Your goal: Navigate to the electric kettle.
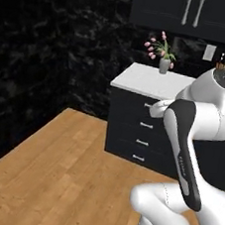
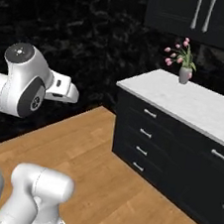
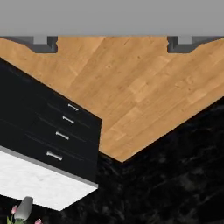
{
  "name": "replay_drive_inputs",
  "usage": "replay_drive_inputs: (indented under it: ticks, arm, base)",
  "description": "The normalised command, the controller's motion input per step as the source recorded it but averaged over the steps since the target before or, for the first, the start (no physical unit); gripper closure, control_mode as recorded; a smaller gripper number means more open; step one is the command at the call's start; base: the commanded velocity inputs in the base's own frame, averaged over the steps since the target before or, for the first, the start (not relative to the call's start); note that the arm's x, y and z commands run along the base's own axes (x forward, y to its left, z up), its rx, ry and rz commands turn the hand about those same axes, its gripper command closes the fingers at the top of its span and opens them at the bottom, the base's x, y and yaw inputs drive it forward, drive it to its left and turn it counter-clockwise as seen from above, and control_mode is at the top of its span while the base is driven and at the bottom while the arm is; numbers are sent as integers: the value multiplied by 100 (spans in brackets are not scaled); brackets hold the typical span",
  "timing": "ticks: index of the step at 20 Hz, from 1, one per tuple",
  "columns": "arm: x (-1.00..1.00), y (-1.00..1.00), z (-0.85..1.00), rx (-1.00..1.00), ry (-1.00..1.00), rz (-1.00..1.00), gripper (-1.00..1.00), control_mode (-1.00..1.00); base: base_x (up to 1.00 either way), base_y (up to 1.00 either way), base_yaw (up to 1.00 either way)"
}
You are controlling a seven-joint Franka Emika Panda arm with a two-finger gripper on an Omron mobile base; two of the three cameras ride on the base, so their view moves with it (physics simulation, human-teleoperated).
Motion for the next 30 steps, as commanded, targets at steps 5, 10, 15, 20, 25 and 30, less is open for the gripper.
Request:
replay_drive_inputs:
  ticks: [5, 10, 15, 20, 25, 30]
  arm:
    - [0, 0, 0, 0, 0, 0, -100, 100]
    - [0, 0, 0, 0, 0, 0, -100, 100]
    - [0, 0, 0, 0, 0, 0, -100, 100]
    - [0, 0, 0, 0, 0, 0, -100, 100]
    - [0, 0, 0, 0, 0, 0, -100, 100]
    - [0, 0, 0, 0, 0, 0, -100, 100]
  base:
    - [0, -69, -58]
    - [0, -84, -48]
    - [1, -89, -39]
    - [33, -86, -30]
    - [83, -26, -23]
    - [96, -11, -7]
